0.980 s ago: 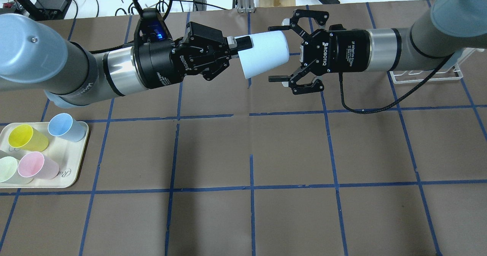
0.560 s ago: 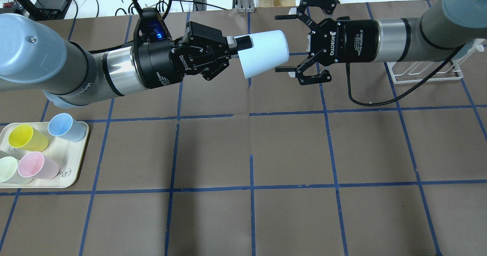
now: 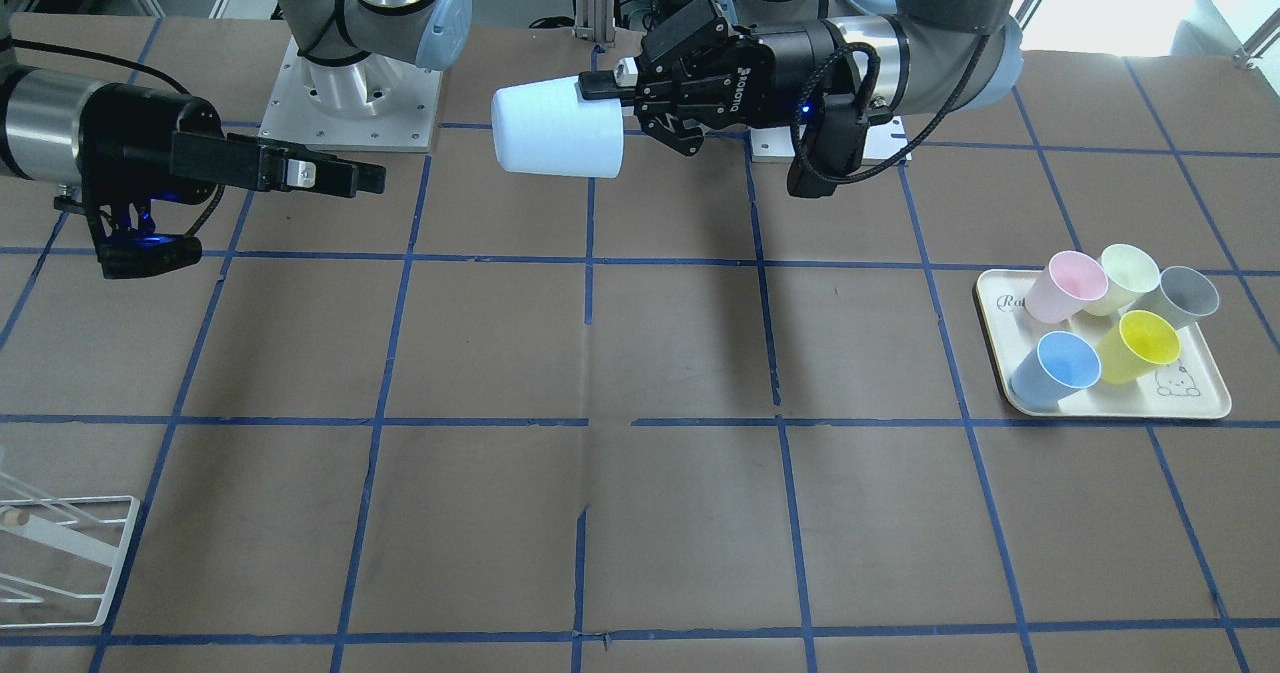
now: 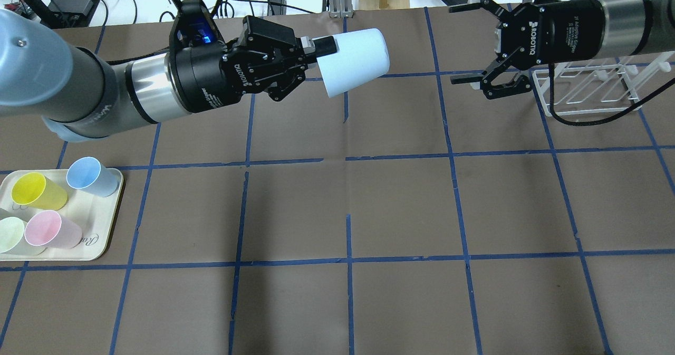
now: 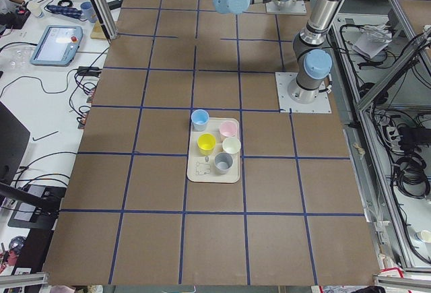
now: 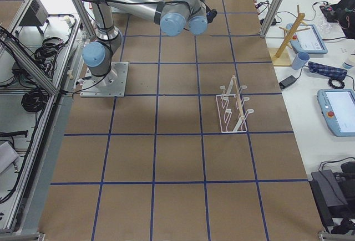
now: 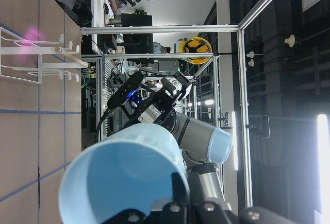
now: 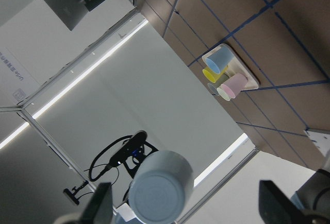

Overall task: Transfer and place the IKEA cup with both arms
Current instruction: 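Carry the cup with the left gripper toward the tray while the right arm withdraws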

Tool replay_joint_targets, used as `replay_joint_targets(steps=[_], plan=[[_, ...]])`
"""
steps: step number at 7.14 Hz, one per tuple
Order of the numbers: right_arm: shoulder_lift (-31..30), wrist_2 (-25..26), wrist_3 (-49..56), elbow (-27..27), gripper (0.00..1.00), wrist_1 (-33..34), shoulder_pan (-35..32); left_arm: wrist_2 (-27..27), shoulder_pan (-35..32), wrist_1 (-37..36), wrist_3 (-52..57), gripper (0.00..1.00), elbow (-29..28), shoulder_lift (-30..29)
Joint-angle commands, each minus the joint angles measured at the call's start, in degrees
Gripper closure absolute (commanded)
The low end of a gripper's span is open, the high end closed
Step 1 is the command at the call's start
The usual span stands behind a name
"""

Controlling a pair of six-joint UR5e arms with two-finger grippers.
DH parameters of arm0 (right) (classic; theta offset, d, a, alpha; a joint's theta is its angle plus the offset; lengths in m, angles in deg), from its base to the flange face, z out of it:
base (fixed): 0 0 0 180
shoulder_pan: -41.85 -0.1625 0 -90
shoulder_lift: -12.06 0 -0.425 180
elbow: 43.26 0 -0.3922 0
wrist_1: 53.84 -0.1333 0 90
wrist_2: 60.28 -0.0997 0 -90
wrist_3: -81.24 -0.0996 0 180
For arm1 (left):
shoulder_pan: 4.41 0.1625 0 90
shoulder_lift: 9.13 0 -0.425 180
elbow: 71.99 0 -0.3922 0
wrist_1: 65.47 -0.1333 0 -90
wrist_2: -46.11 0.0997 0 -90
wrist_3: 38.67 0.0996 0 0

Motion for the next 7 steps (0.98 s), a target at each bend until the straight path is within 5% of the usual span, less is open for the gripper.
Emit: replay_joint_targets(steps=[1, 2, 5, 7], plan=[[-2.27, 16.3, -8.33, 0.51, 0.0, 13.99, 0.28, 11.07, 6.67, -0.01, -3.53, 1.0, -3.39, -0.09], [-5.08, 25.1, -16.05, -0.09, 0.0, 21.38, 0.1, 17.93, 11.67, -1.06, -3.09, 1.0, -3.49, -0.52], [-14.22, 47.86, -20.78, -0.27, 0.0, 25.93, -0.43, 38.16, 19.53, -14.73, -7.88, 1.0, -3.57, -1.23], [-15.47, 58.18, -23.31, -0.19, 0.0, 31.26, -2.52, 57.28, 19.81, -36.12, -25.68, 1.0, -3.14, -0.44]])
